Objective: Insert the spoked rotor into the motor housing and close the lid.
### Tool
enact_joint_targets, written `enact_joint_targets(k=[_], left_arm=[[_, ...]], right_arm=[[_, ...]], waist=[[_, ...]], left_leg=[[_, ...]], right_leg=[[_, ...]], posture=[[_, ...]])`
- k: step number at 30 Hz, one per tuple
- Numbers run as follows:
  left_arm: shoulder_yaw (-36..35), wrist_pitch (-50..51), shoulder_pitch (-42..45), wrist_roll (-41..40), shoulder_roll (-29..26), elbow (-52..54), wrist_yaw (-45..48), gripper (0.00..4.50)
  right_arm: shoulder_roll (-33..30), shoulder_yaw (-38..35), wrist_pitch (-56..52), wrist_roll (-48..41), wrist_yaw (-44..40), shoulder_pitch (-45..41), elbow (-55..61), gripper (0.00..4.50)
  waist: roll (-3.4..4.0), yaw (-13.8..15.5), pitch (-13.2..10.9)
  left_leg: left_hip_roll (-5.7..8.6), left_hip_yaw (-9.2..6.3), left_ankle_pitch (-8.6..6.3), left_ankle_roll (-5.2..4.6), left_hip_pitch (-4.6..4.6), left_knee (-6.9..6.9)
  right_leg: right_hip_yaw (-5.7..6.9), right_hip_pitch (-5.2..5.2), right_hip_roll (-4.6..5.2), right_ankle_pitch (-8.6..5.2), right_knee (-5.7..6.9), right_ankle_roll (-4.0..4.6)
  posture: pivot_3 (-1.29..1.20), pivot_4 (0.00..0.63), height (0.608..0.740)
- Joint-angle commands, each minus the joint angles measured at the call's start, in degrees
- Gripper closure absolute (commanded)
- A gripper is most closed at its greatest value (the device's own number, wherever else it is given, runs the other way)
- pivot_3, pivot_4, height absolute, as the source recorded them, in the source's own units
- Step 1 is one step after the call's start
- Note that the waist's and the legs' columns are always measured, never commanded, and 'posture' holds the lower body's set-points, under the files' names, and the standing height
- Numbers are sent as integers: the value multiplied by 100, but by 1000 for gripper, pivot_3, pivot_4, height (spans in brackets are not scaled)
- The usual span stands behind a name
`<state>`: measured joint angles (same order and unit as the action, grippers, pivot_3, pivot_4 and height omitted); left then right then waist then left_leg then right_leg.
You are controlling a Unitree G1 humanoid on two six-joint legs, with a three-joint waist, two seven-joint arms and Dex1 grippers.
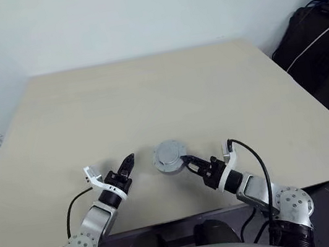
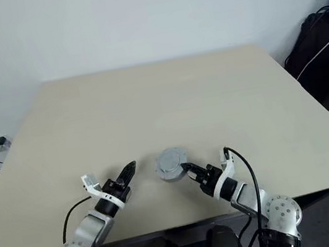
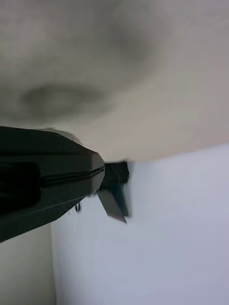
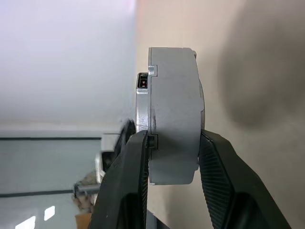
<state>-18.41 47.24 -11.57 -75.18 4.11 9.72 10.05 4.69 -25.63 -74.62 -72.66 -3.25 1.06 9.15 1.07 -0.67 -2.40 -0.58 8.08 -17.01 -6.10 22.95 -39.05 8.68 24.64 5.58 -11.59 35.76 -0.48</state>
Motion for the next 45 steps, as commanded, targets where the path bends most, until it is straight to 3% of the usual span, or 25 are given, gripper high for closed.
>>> enact_joint_targets(k=[1, 13, 31, 34, 39, 40, 45], left_arm=[[414, 20, -253, -658, 765, 242, 64, 3908], [1129, -313, -391, -1398, 485, 147, 218, 0], [1583, -620, -228, -1452, 364, -81, 561, 0], [1604, -642, -235, -1497, 358, -100, 584, 584], [1623, -645, -241, -1507, 338, -107, 596, 2278], [1624, -644, -243, -1509, 333, -106, 599, 2444], [1615, -654, -225, -1496, 316, -112, 579, 2435]], right_arm=[[6, 158, 196, -538, 17, -293, 141, 3302], [-197, 577, 709, -1038, 394, -777, 93, 3302], [-857, 1437, 770, -1898, 808, -413, 211, 3302], [-962, 1509, 865, -1966, 827, -388, 203, 3302], [-1096, 1651, 1009, -2038, 843, -360, 197, 3302], [-1122, 1683, 1040, -2044, 845, -354, 197, 3302], [-1299, 1850, 1305, -1485, 632, -346, 411, 3302]], waist=[[0, 0, 0], [2, 1, -2], [2, -1, -3], [2, 1, -3], [-1, 3, -5], [-1, 3, -5], [-1, 4, -5]], left_leg=[[0, 0, 0, 0, 0, 0], [0, 3, 14, 24, 1, 2], [0, 6, 13, 22, 1, 1], [0, 6, 11, 19, 2, 1], [0, 6, -1, -3, 2, -1], [0, 6, -1, -3, 2, -1], [0, 6, -1, -4, 2, -2]], right_leg=[[1, 0, 0, 0, 0, 0], [0, 1, -3, -1, -1, 2], [-1, 0, -5, -1, -2, 2], [-2, 0, -5, -1, -2, 2], [-1, -1, -6, -1, -2, 1], [-1, -1, -6, -1, -2, 1], [-1, -2, -6, -1, -2, 1]], posture=[[0, 0, 740], [0, 0, 740], [0, 0, 740], [0, 0, 740], [0, 0, 740], [0, 0, 740], [0, 0, 740]])
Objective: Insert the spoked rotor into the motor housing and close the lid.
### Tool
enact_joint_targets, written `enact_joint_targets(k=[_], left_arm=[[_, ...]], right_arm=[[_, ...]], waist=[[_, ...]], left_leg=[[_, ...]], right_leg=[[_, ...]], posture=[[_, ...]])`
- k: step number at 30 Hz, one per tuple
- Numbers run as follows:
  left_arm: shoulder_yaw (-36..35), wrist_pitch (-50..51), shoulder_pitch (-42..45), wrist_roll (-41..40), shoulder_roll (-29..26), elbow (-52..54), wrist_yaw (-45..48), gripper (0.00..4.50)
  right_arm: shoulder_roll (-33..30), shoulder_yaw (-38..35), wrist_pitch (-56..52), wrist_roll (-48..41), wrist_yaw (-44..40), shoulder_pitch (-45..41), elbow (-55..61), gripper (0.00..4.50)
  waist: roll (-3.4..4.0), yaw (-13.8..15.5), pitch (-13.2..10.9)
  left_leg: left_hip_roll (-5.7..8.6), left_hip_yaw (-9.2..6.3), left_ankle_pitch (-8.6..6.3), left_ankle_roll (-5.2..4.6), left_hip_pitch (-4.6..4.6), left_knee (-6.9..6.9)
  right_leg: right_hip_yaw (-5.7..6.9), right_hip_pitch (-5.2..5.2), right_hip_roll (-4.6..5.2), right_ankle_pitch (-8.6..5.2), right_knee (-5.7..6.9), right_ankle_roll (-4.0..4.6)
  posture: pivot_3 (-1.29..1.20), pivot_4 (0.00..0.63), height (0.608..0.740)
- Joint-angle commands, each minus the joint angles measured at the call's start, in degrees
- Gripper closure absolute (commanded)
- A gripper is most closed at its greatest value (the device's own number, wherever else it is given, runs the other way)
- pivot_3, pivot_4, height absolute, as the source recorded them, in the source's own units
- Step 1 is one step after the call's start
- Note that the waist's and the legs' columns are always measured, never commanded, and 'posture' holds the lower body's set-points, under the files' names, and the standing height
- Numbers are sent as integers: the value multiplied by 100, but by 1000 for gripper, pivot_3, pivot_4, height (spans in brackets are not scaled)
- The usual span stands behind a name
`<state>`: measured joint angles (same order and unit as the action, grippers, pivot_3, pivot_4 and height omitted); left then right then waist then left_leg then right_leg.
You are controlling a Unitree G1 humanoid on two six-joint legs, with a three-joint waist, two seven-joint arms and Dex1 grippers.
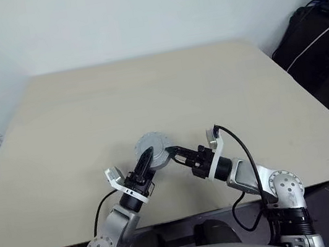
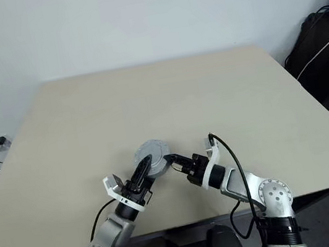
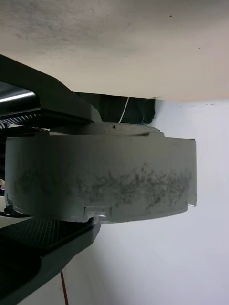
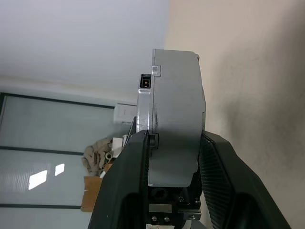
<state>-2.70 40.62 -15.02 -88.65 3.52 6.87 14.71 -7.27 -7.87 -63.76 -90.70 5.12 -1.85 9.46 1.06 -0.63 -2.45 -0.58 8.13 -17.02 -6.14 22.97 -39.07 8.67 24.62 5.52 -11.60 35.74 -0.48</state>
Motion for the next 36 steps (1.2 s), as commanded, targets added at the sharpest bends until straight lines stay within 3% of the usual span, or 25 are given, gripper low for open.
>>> enact_joint_targets(k=[1, 3, 13, 16, 25, 36], left_arm=[[39, 5, 126, -147, 369, 170, 109, 2435], [29, -18, 148, -123, 362, 162, 101, 2435], [-251, -514, 574, 238, 337, -9, 49, 2435], [-381, -673, 766, 361, 326, -113, -14, 2435], [-1088, -1286, 1995, 1087, 204, -1122, -490, 2435], [-1903, -1975, 3853, 2192, 151, -3204, -693, 2435]], right_arm=[[-157, 119, 278, 493, -292, -55, 436, 3302], [-257, 191, 414, 814, -498, -46, 524, 3302], [-932, 686, 793, 2401, -1286, 238, 945, 9], [-1115, 923, 1079, 3042, -1581, 355, 1142, 0], [-1357, 1850, 3472, 6029, -2307, 783, 1013, 0], [-753, 1669, 5206, 7594, -1948, 1129, 217, 0]], waist=[[0, 0, 0], [-1, 3, 0], [-8, 15, -3], [-10, 17, -4], [-33, 42, -4], [-85, 62, 0]], left_leg=[[0, 0, 0, 0, 0, 0], [0, 0, 1, 1, 0, -1], [0, 1, 2, 3, 0, -10], [1, 2, 11, 17, 1, -10], [2, 4, 16, 23, 4, -16], [5, 9, 23, 33, 10, -20]], right_leg=[[0, 0, -1, 0, 0, 0], [0, -1, -1, 0, 0, 0], [0, -4, -1, 2, 1, -4], [0, -5, -1, 2, 0, -4], [-1, -21, -6, 5, 4, -10], [-4, -29, -24, 9, 8, -16]], posture=[[0, 0, 740], [0, 0, 740], [0, 0, 740], [0, 0, 740], [0, 0, 740], [0, 0, 740]])
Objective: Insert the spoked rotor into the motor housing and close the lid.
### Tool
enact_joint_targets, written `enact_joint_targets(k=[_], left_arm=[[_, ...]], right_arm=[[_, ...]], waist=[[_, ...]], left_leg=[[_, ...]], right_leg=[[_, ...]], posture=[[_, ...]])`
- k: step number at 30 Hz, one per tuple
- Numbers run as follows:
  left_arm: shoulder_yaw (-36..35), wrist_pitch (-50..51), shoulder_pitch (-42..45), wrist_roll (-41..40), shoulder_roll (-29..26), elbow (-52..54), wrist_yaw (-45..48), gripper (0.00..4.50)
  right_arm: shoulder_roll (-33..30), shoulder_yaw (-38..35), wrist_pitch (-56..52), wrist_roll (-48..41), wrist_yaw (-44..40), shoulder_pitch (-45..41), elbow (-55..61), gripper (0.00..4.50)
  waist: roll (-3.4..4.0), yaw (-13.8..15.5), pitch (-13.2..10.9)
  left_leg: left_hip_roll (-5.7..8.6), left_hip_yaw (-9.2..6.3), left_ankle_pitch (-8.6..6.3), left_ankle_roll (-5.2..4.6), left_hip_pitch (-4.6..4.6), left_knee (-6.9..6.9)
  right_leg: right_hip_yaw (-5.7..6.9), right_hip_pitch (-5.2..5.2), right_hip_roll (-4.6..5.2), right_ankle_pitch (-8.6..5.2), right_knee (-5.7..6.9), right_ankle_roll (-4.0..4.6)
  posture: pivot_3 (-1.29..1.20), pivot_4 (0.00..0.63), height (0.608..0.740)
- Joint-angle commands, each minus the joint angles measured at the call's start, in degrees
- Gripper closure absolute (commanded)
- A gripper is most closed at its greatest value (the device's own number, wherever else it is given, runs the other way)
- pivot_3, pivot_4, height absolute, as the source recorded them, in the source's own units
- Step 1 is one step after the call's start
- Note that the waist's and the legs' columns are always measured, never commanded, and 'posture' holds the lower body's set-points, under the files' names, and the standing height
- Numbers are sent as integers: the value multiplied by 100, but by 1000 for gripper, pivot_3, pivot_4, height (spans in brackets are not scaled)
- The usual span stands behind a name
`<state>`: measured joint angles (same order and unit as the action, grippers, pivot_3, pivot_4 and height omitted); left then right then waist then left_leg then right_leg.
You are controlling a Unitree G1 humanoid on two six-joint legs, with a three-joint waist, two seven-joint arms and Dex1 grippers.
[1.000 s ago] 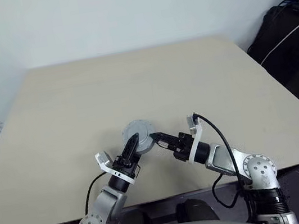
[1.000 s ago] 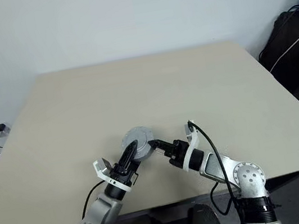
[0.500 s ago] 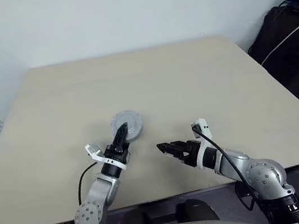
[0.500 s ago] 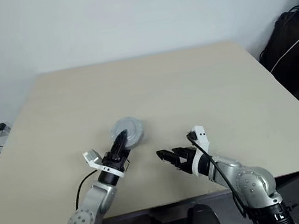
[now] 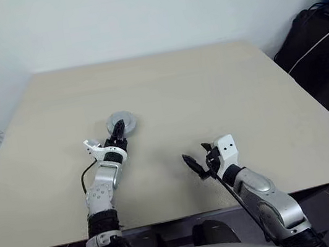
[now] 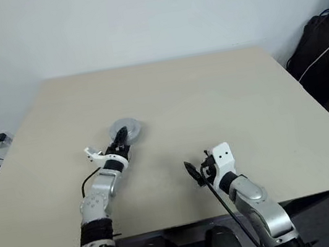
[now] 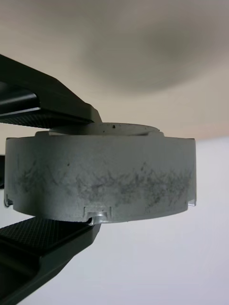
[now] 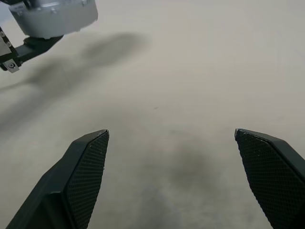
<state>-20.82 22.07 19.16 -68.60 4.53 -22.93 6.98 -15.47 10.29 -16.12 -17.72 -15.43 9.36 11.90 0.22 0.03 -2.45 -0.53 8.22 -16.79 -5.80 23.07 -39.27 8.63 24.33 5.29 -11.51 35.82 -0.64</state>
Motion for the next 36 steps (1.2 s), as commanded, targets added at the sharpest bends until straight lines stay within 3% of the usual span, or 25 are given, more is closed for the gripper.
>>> enact_joint_targets(k=[1, 10, 18, 25, 32, 36], left_arm=[[-147, -155, 560, 272, 61, -394, 79, 2435], [-532, -510, 1516, 1117, 94, -2004, -198, 2435], [-732, -397, 1601, 1582, 78, -2349, -537, 2435], [-591, 623, 714, 1782, -91, -1379, -802, 60], [-355, 1680, -656, 1812, -267, 309, -1083, 11], [216, 1598, -1468, 2282, -514, 1389, -604, 11]], right_arm=[[103, -168, 502, 366, 134, 26, -66, 0], [340, -319, 577, 665, 211, 24, -214, 0], [426, -372, 478, 743, 195, 32, -198, 0], [517, -374, 320, 770, 194, 61, -186, 0], [601, -365, 204, 775, 162, 116, -154, 0], [803, -535, 113, 680, 322, 100, -143, 0]], waist=[[-1, -10, 0], [-7, -78, 0], [-9, -84, 2], [-17, -144, 69], [-7, -237, 114], [19, -257, 142]], left_leg=[[0, 1, 0, 0, 0, 1], [-1, 1, 6, 10, -3, 1], [-7, 0, 11, 20, -38, 0], [-10, -7, 10, 19, -54, 6], [-25, -7, 3, 28, -140, 27], [-31, -7, 2, 33, -153, 31]], right_leg=[[0, 0, -4, 2, 0, -4], [-4, -1, -30, 15, 2, -25], [-7, -28, -9, 15, 8, -22], [-5, -37, 0, 10, 11, -11], [-2, -83, -3, -29, 15, 46], [-2, -83, 0, -32, 17, 50]], posture=[[0, 0, 740], [0, 0, 740], [0, 0, 740], [0, 0, 740], [0, 0, 740], [0, 0, 740]])
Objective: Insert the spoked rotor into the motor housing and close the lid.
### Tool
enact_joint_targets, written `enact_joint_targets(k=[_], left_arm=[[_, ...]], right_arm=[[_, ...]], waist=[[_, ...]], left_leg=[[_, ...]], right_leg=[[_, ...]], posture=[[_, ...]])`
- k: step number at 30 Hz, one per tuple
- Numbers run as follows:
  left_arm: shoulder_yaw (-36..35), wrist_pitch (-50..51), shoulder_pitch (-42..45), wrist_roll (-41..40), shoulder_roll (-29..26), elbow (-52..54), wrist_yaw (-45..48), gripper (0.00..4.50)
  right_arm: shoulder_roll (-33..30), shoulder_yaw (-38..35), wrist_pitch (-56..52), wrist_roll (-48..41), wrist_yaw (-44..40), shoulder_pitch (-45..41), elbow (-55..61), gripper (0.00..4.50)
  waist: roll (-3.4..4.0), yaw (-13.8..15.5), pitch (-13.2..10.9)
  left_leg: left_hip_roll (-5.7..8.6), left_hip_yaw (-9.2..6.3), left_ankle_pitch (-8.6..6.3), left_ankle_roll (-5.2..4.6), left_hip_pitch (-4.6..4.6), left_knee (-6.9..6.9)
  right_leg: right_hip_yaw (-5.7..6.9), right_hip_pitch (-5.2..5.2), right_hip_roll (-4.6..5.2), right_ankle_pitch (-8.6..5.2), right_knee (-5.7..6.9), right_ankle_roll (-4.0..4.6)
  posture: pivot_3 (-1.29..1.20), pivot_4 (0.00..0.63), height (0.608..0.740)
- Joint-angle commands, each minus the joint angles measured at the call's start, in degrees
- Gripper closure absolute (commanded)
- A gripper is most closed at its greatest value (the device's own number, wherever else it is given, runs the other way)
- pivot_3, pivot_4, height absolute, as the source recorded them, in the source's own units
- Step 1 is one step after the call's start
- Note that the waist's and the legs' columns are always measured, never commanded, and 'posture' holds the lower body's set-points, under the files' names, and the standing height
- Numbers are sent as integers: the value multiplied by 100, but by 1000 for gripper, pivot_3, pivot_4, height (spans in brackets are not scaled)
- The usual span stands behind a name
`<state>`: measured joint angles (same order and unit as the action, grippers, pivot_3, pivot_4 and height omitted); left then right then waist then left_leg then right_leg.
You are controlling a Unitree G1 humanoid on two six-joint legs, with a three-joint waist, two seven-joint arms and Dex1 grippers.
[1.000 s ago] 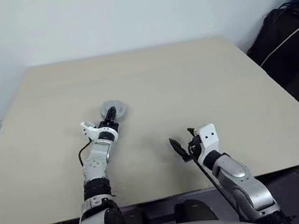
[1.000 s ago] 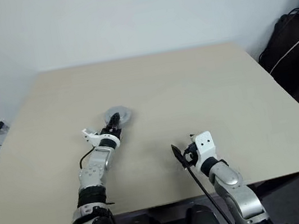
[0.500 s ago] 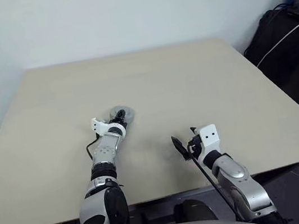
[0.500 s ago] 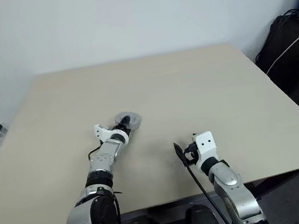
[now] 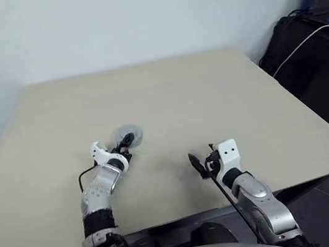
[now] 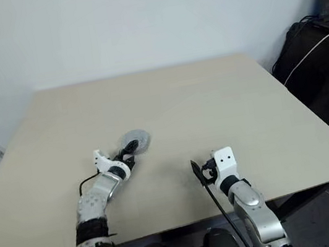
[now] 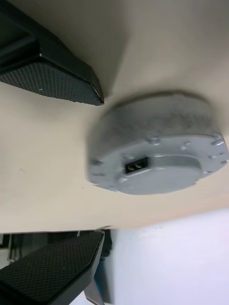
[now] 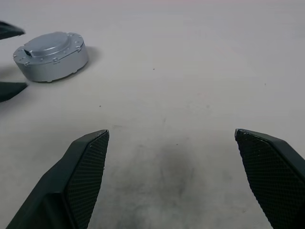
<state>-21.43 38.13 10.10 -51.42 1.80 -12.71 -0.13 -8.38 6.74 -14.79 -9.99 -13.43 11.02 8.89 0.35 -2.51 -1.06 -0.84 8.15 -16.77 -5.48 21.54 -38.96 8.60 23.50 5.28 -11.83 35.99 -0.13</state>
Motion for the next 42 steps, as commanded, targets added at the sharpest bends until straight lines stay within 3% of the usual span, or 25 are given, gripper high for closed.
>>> enact_joint_targets(k=[1, 7, 13, 16, 26, 42], left_arm=[[487, -155, -765, 802, -324, 595, 221, 11], [1335, -1412, -1648, 2006, -460, 1564, 622, 11], [1946, -3250, -1923, 3888, -448, 1806, 125, 11], [1978, -3850, -1921, 4445, -349, 1688, -201, 11], [2157, -4592, -2054, 4973, -229, 1538, -189, 11], [2265, -4797, -2183, 5042, -177, 1404, -55, 11]], right_arm=[[154, -228, 2, -77, 192, -66, 157, 0], [442, -432, 307, 64, 533, -45, 192, 0], [456, -496, 253, 142, 647, -60, 293, 0], [384, -479, 295, 255, 623, -82, 314, 0], [832, -823, 760, 142, 968, -90, 107, 0], [788, -873, 1010, 336, 981, 8, -31, 0]], waist=[[9, 0, 5], [20, 14, 6], [30, 157, -18], [42, 224, -24], [39, 238, -26], [37, 233, -28]], left_leg=[[0, 0, 1, 2, 0, 1], [0, 2, 3, 11, 3, 14], [3, 2, 2, 12, 15, 37], [9, 2, 1, 9, 20, 45], [13, 4, 6, 14, 23, 79], [14, 4, -3, -5, 25, 77]], right_leg=[[-1, 1, 0, 0, 2, 1], [-6, 16, 4, -5, 3, 9], [-4, 37, 9, -11, 2, 21], [-3, 42, 17, -13, 1, 23], [13, 56, 22, -24, -9, 25], [15, 56, 21, -26, -9, 23]], posture=[[0, 0, 740], [0, 0, 740], [0, 0, 740], [0, 0, 740], [0, 0, 740], [0, 0, 740]])
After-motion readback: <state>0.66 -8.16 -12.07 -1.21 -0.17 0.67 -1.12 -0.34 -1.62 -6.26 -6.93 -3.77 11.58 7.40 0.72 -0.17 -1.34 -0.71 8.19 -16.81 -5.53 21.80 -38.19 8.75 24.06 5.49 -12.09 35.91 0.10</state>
